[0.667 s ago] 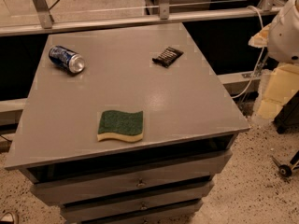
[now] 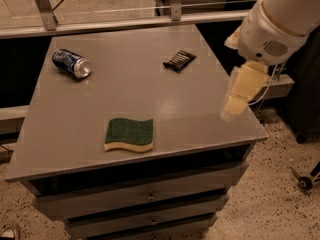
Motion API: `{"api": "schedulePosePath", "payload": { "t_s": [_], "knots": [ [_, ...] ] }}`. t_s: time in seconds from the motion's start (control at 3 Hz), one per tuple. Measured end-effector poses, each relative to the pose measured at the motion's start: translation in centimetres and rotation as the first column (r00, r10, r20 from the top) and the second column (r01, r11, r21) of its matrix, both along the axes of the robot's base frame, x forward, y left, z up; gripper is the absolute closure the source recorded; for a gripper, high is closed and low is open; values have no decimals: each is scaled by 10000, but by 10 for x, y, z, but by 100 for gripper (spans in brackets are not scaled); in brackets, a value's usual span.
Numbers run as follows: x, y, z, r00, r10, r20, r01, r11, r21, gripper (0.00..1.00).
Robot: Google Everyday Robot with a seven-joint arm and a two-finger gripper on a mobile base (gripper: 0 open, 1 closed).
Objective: Place pepsi can upright
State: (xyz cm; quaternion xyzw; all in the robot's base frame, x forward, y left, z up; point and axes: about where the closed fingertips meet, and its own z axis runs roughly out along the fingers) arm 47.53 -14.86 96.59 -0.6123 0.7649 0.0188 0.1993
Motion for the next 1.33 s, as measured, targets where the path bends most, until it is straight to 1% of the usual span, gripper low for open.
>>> {"api": "schedulePosePath", "payload": {
  "t_s": [0.33,0.67,1.0,1.33],
  "knots": [
    [44,78,-14,9992,357,-198,-333,9934,1101,0],
    [79,153,-14,9989,368,-306,-300,9793,2003,0],
    [79,153,-14,9989,368,-306,-300,9793,2003,0],
    [99,180,-15,9992,381,-149,-330,9657,2577,0]
  ]
}}
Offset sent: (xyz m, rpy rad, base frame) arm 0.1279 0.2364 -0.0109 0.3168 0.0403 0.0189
